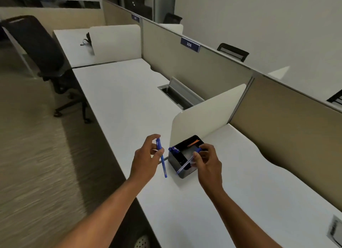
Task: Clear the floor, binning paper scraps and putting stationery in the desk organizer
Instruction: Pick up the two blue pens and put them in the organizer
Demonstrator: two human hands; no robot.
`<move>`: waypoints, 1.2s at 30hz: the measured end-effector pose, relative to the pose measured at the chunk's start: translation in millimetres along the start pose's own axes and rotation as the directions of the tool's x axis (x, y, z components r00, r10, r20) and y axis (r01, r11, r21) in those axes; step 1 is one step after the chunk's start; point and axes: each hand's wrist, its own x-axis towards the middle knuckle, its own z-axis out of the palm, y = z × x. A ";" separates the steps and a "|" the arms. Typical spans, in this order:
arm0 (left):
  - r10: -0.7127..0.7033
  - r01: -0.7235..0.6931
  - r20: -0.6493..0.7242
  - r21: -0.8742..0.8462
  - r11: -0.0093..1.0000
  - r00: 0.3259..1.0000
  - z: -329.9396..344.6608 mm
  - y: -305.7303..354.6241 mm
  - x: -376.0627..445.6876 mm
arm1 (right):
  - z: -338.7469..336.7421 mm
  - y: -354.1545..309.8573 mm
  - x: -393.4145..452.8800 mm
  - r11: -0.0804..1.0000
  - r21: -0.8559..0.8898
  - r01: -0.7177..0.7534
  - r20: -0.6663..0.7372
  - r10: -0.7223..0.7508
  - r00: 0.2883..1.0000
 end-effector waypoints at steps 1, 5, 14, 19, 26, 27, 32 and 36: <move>-0.002 0.002 0.012 -0.009 1.000 1.000 2.8 -2.7 7.8 | -0.1 5.0 7.2 1.000 -0.007 -0.013 -0.029 0.013 0.999; -0.017 0.019 0.068 -0.036 0.999 0.998 13.0 -11.9 32.1 | -1.1 25.0 28.0 0.997 -0.068 -0.046 -0.121 0.037 0.992; -0.039 0.048 0.144 -0.061 0.997 0.989 31.3 -30.9 57.5 | 17.4 69.0 38.8 0.954 -0.298 -0.014 -0.062 -0.005 0.998; -0.002 0.007 0.173 -0.028 1.000 0.985 38.9 -33.5 66.2 | 31.8 94.0 32.0 0.907 -0.418 0.045 0.038 -0.032 0.999; 0.054 -0.054 0.200 -0.009 0.999 0.978 41.2 -34.7 67.4 | 33.8 117.5 17.2 0.850 -0.527 -0.016 0.066 0.060 0.996; 0.058 -0.058 0.198 -0.007 0.998 0.978 42.6 -35.1 67.0 | 31.5 118.0 15.6 0.867 -0.498 -0.040 0.092 0.098 0.991; 0.055 -0.057 0.203 0.001 0.998 0.978 50.2 -32.9 63.6 | 19.1 90.0 14.9 0.956 -0.244 -0.163 -0.029 0.161 0.987; 0.108 -0.115 0.280 0.011 0.993 0.954 61.1 -27.6 56.1 | 15.7 49.0 18.1 0.988 -0.119 -0.102 -0.057 0.096 0.994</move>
